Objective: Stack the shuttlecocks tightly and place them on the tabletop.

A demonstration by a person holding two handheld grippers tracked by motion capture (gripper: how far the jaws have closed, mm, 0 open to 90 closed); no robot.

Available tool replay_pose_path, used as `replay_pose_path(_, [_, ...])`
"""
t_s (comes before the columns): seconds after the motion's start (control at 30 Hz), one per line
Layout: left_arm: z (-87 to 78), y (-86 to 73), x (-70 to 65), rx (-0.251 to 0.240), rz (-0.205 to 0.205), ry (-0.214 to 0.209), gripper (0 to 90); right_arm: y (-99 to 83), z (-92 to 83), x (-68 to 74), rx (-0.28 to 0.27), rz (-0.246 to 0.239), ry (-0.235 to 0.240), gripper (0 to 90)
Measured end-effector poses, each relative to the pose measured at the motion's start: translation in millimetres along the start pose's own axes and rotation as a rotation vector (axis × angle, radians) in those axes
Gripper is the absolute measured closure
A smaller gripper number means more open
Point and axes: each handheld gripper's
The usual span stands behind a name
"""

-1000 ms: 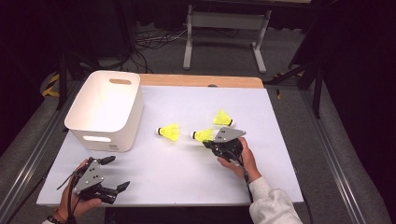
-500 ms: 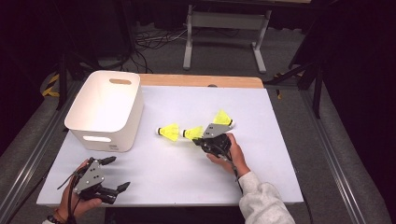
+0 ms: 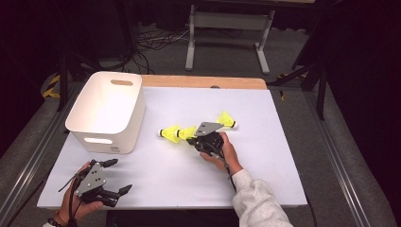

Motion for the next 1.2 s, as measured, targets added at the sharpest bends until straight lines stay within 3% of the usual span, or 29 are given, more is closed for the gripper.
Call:
replay_pose_path(0.37, [-1.9, 1.5, -2.0, -0.004, 0.015, -0.007, 4.8, 9.6, 13.9, -1.2, 0.012, 0.006, 0.019, 89.8])
replay_pose_path(0.7, [-0.8, 2.8, -4.5, -0.007, 0.031, -0.019, 4.9, 18.3, 26.9, -1.5, 0.036, -0.029, 0.033, 89.5])
replay_pose_path(1.2, [-0.7, 3.3, -5.7, -0.010, 0.037, -0.027, 4.9, 18.0, 33.9, -5.1, 0.040, -0.012, 0.068, 88.6])
Point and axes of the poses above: each handheld gripper's, and its own axes: z roughly forward along the jaws, y roughly out of its top, x roughly to its left, and after that the axes turned 6 degrees about x, right-handed
